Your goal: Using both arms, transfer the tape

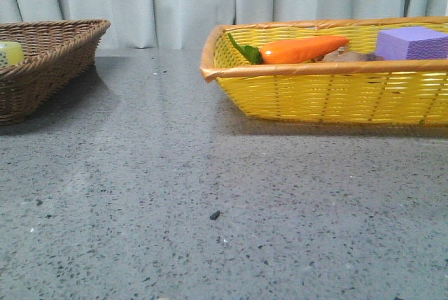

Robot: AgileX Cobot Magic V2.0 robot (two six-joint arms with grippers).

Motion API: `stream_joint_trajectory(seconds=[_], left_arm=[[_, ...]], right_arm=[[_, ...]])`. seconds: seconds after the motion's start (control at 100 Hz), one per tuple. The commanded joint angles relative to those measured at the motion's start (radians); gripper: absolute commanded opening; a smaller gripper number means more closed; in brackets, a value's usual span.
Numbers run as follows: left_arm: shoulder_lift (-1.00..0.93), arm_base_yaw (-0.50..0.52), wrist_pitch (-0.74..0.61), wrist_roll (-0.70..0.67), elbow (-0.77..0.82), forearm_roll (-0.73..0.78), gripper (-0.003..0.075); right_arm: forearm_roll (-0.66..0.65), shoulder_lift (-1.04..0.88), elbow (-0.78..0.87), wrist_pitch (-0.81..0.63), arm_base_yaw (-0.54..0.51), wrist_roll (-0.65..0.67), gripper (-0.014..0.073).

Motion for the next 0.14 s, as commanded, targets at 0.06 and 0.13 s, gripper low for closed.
stream_joint_trajectory(seconds=[0.06,0.13], left_arm=[[-0.03,0.003,-0.047,-0.011,0.009,-0.001,-0.002],[-0.03,0.003,-0.047,-0.011,0.009,-0.001,-0.002]], right_arm=[[-0.005,-0.018,0.022,-0.018,-0.007,-0.01,-0.0074],[-0.005,-0.018,0.022,-0.018,-0.007,-0.01,-0.0074]])
